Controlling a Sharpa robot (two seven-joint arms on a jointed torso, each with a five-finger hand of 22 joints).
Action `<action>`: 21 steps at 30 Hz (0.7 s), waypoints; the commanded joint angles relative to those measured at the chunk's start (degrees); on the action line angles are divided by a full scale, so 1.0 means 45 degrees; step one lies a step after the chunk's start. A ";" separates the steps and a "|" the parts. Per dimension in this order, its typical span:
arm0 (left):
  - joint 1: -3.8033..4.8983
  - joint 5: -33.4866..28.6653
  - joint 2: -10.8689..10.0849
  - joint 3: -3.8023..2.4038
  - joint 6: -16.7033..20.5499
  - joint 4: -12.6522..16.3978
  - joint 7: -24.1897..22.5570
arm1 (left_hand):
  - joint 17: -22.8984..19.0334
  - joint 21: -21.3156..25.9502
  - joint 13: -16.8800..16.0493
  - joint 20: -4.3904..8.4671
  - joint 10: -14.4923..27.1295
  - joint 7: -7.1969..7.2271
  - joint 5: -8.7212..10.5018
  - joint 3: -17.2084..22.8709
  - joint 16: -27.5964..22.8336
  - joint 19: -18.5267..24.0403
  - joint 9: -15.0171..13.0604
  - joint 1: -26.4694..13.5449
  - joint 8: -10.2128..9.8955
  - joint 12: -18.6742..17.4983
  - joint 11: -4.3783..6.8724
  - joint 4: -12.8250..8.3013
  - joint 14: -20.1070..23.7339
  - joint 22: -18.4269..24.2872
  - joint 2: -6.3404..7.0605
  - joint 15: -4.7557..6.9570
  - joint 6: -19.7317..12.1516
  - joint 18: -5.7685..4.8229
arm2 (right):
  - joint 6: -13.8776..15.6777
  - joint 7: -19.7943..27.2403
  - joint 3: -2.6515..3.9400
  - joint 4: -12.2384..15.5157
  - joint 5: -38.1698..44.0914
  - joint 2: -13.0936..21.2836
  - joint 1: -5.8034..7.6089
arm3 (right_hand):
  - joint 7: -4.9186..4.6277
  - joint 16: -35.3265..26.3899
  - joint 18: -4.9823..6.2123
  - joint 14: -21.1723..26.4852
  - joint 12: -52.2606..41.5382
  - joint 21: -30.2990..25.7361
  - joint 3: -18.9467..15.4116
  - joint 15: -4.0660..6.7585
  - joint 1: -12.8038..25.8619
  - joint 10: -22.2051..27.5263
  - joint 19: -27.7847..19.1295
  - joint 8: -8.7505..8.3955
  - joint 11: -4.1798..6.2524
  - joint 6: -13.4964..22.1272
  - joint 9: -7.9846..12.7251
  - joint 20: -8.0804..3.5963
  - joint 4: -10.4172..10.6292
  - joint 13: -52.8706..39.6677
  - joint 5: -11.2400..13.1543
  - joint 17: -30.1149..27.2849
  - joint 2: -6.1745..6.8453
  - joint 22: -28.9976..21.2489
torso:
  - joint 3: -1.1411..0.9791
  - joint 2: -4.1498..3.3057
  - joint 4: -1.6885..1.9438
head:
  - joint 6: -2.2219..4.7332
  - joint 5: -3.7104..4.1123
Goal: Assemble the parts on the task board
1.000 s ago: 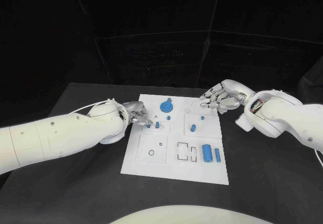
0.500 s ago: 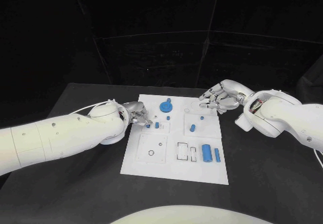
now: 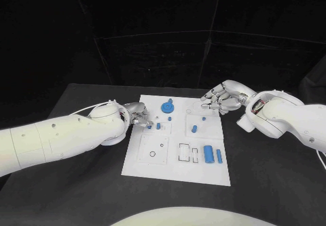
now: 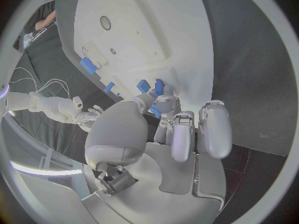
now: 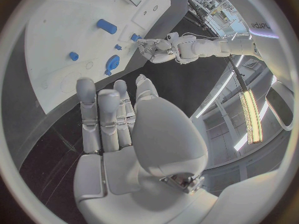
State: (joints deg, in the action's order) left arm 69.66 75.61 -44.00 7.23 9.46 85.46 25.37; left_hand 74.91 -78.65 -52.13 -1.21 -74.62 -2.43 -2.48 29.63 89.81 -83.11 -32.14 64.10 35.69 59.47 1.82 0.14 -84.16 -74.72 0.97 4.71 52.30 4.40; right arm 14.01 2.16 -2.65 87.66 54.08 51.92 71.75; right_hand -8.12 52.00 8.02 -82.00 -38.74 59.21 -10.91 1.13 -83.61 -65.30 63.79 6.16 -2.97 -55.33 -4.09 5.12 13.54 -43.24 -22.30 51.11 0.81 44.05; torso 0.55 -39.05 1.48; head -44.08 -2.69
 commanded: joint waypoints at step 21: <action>-0.0013 -0.0592 0.0154 0.0010 0.0052 -0.0493 -0.0278 | 0.3354 0.0055 0.0014 0.0035 -0.0131 0.0060 -0.0055 -0.0622 0.0042 -0.0086 0.0046 -0.1910 -0.0007 0.0033 0.0018 0.0943 -0.1297 0.0018 0.0996 0.0119 0.0379 -0.0189 | -0.0060 0.0083 0.0006 0.0022 -0.0025 -0.0010 0.0022 | -0.0012 -0.0003 0.0211 -0.0125 -0.0025 -0.0033 -0.0040 0.0003 0.0025 0.0033 0.0022 0.0056 -0.0034 0.0087 0.0002 0.0021 0.0072 0.0024 -0.0060 0.0044 -0.0076 0.0003 | -0.0002 -0.0002 0.0000 | -0.0015 0.0056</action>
State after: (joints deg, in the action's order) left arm 69.64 73.66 -43.37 7.26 9.59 83.25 25.21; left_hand 74.91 -78.65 -51.98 -1.22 -74.94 -2.03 -2.70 26.87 89.81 -83.10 -31.98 56.17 35.78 59.47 2.17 4.29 -83.96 -74.57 5.48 4.92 53.76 4.40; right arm 13.93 2.13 -2.65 87.69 54.08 51.90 71.75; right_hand -8.12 52.01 8.02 -82.21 -38.74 59.16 -11.04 1.35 -83.61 -65.30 63.80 6.26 -2.97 -55.33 -4.09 5.12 13.67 -43.20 -22.30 51.36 0.80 44.15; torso 0.53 -39.06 1.47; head -44.15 -2.38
